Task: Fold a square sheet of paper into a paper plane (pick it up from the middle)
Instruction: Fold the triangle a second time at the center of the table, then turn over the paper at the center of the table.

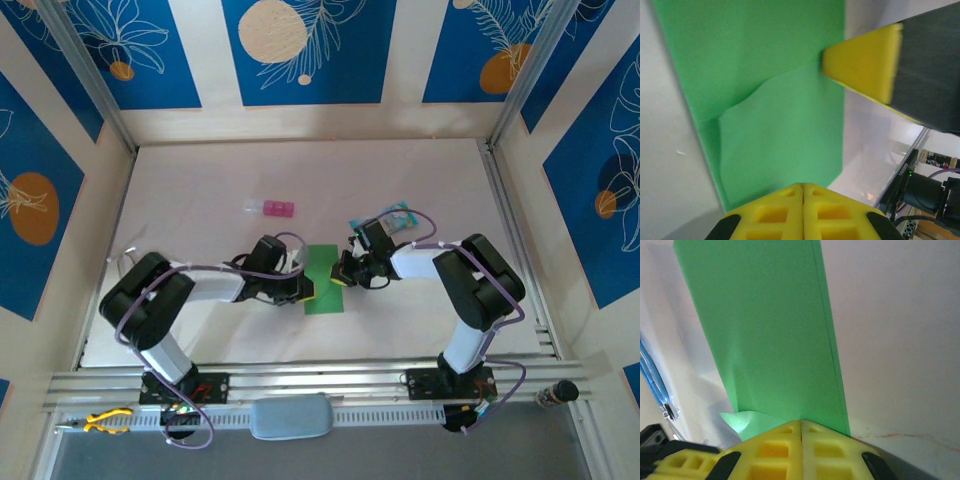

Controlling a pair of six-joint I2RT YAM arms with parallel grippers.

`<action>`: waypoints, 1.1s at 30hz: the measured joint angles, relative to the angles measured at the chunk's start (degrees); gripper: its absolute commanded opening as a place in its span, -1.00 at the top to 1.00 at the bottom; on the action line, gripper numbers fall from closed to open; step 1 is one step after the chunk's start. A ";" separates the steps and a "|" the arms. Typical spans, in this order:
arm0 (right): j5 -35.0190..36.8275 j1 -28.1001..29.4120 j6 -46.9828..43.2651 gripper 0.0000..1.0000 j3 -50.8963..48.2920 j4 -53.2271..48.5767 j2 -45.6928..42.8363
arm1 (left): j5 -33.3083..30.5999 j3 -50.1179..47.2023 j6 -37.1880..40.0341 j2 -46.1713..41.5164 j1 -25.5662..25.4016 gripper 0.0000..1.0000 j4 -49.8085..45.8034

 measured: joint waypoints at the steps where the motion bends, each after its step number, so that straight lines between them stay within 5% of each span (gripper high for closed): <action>1: 0.13 0.00 -0.04 1.00 0.22 -0.42 0.02 | 0.17 0.00 -0.20 0.96 0.00 0.88 0.31; 10: 1.01 0.31 -3.67 0.94 2.80 -6.78 -1.33 | 0.24 -2.03 -0.76 1.99 0.00 0.97 4.07; 22: -3.87 5.49 -3.63 0.97 2.43 -3.28 -0.90 | 0.20 -2.54 -1.07 1.88 0.00 0.98 5.09; 33: -3.89 -0.52 -4.31 0.96 0.35 -2.91 0.33 | -0.26 -2.16 -0.66 1.84 -0.02 1.00 4.46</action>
